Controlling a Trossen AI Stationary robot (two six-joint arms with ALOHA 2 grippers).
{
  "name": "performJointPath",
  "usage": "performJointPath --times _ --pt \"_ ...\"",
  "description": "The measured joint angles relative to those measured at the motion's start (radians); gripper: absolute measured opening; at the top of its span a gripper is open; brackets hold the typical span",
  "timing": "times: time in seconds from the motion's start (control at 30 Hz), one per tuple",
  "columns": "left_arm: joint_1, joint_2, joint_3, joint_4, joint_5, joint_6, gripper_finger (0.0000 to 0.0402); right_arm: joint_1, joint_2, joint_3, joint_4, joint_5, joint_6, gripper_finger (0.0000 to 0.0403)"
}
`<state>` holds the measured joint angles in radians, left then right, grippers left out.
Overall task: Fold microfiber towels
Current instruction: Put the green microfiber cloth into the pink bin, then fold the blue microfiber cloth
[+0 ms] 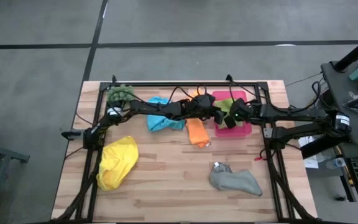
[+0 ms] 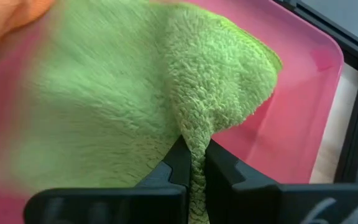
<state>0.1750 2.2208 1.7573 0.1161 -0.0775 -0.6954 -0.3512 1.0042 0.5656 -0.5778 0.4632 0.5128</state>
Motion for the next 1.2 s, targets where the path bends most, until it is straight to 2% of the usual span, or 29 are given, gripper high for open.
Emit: performJointPath --times 0.1,0.47,0.9,1.07,1.2 --pt "0.000 0.000 0.000 -0.036 0.027 0.005 0.0231 -0.014 0.000 -0.010 0.015 0.000 -0.014 0.0013" --pt "-0.039 -0.054 -0.002 -0.039 0.015 0.095 0.0231 -0.033 0.000 -0.014 0.020 0.000 -0.017 0.0019" --pt "-0.086 -0.115 -0.004 -0.024 0.000 0.176 0.0231 -0.080 0.000 0.007 -0.003 0.005 -0.057 0.0121" --pt "-0.106 -0.134 -0.005 -0.036 -0.004 0.206 0.0231 -0.093 -0.001 0.060 -0.073 0.001 -0.069 0.0157" --pt "-0.133 -0.141 -0.011 -0.083 -0.004 0.253 0.0231 -0.091 -0.002 0.120 -0.155 0.001 -0.070 0.0172"
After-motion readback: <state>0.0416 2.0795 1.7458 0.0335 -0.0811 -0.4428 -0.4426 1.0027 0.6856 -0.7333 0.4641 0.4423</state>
